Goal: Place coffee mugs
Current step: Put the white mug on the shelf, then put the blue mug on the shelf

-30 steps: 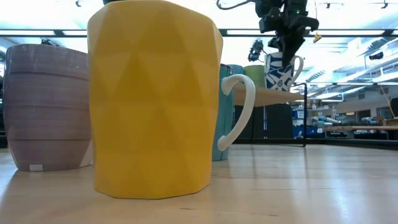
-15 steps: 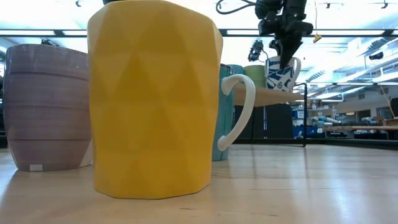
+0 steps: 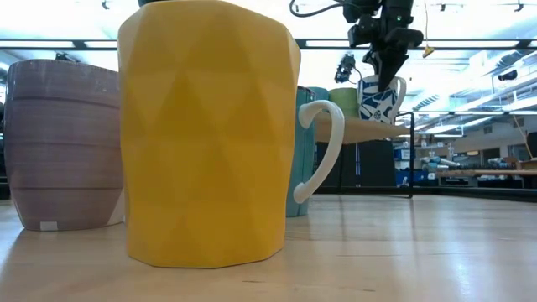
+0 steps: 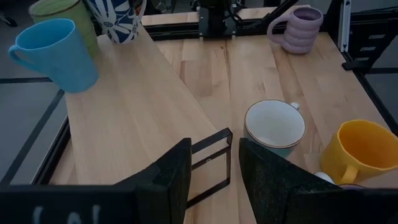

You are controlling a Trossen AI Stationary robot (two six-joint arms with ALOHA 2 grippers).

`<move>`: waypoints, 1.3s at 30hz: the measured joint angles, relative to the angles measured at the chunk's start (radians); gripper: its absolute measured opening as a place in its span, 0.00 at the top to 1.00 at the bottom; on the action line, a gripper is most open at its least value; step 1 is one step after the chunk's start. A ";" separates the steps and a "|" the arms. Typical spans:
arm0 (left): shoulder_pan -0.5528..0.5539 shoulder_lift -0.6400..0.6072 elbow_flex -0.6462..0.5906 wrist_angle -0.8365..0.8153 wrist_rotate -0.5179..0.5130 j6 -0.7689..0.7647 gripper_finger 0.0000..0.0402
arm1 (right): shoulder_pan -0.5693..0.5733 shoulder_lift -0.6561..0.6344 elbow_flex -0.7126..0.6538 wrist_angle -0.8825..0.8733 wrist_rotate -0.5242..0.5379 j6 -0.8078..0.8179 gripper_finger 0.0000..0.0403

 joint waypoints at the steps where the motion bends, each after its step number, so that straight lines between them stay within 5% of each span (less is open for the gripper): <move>1: 0.000 0.000 0.000 0.000 0.000 -0.001 0.65 | 0.002 0.000 0.000 0.000 0.000 0.001 0.83; 15: 0.000 0.000 0.000 0.000 0.000 -0.005 0.65 | 0.015 -0.005 -0.001 0.009 0.039 -0.007 0.68; 28: 0.000 0.000 0.000 0.000 0.000 -0.004 0.65 | 0.075 -0.123 -0.001 0.014 0.105 -0.021 0.68; 39: 0.000 0.000 0.000 0.000 0.000 -0.005 0.65 | 0.205 -0.198 -0.001 0.028 0.125 0.141 0.68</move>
